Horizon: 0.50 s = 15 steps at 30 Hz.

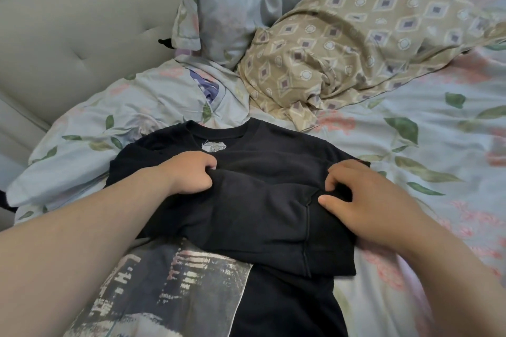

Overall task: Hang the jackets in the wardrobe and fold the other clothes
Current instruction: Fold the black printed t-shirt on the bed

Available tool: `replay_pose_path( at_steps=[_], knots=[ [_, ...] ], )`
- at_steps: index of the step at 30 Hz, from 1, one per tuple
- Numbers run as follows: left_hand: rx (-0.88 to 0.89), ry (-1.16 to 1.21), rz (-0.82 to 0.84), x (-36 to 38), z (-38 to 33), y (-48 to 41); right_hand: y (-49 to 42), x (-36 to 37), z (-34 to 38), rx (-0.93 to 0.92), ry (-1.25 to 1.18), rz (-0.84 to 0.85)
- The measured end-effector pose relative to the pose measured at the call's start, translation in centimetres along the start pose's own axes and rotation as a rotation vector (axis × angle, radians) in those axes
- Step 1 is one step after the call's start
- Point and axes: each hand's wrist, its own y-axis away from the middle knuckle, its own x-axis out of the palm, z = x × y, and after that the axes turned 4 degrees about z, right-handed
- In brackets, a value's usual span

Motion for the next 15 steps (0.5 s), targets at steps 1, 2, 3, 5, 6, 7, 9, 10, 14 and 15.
replay_pose_path(
  at_steps=[1,2,3,5,6,7,9,10,14,15],
  knots=[
    [0.01,0.047,0.015,-0.1,-0.5,0.0,-0.1,0.2,-0.1,-0.013,0.007,-0.001],
    [0.02,0.105,0.048,-0.3,-1.2,0.1,-0.1,0.4,-0.1,-0.005,0.032,0.012],
    [0.038,0.159,0.094,-0.3,-1.8,0.2,-0.3,0.5,-0.3,0.013,0.053,0.013],
    [0.082,0.203,0.18,-0.2,-3.1,0.2,-0.5,0.8,-0.4,0.048,0.078,0.018],
    [0.099,0.186,0.208,0.0,-3.5,0.2,-0.4,0.9,-0.4,0.058,0.084,0.022],
    [0.11,0.148,0.222,0.2,-3.8,0.1,-0.4,1.0,-0.5,0.055,0.082,0.013],
    [0.119,0.073,0.198,0.5,-4.1,-0.1,-0.4,1.1,-0.4,0.058,0.058,-0.017],
    [0.12,0.066,0.164,0.6,-4.1,-0.1,-0.4,1.1,-0.2,0.06,0.045,-0.041],
    [0.116,0.171,-0.047,1.0,-3.9,0.0,-0.4,1.1,0.4,0.037,-0.057,-0.252],
    [0.112,0.188,-0.08,1.1,-3.8,0.1,-0.3,0.9,0.6,0.039,-0.059,-0.267]
  ],
)
